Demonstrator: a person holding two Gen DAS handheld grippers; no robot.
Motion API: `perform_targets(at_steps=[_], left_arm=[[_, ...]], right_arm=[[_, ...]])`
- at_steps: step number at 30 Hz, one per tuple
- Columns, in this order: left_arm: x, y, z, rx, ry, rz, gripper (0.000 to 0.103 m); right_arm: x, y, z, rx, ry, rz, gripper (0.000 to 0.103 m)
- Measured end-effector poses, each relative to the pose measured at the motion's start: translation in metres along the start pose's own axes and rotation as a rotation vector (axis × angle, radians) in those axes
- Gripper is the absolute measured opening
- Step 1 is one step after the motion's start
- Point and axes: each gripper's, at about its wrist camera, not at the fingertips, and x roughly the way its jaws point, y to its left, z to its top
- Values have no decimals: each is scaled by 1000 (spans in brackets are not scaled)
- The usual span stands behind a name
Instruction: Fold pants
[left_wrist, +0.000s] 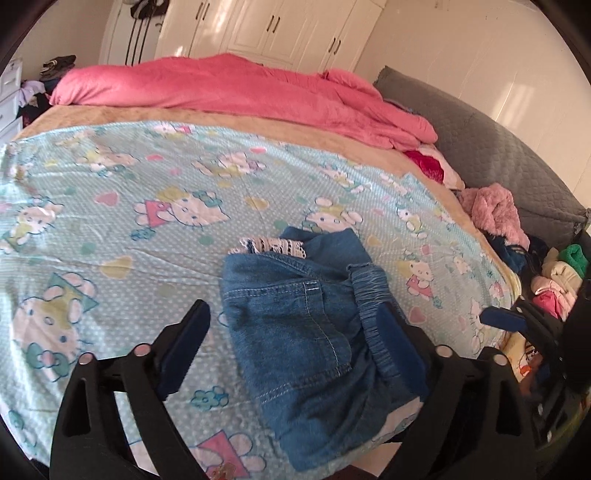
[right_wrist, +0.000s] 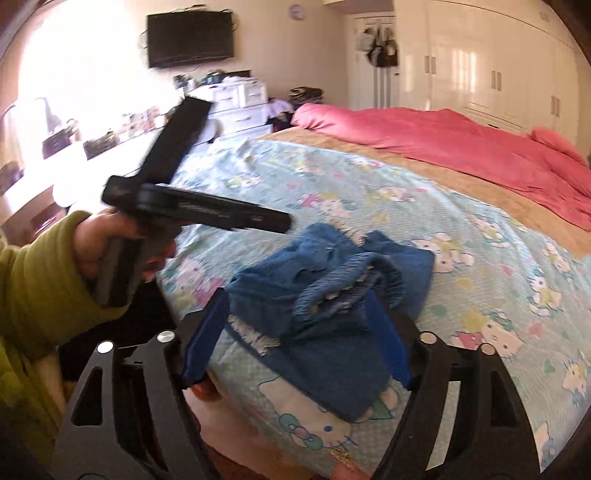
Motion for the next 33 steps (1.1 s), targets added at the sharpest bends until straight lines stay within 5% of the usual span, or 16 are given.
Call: perform_targets(at_steps=[10,18,21,28,33], left_arm=[[-36,14,-9,-37,-43,49,97],[-29,21,-15,-69,-26,69,99],[-15,21,-18,-74,-4,71,99],[31,21,-26,-95,75,71,99],[57,22,-29,-110,125,55,99]], right_arm=[[-6,-40,-2,188,-9,-165,78],[-3,-75,-12,338,26,-249,78],[6,-87,-14,384,60,-230,76],[58,-111,-19,481,192,-121,53],[88,-125,-22,549,252,-52,50]])
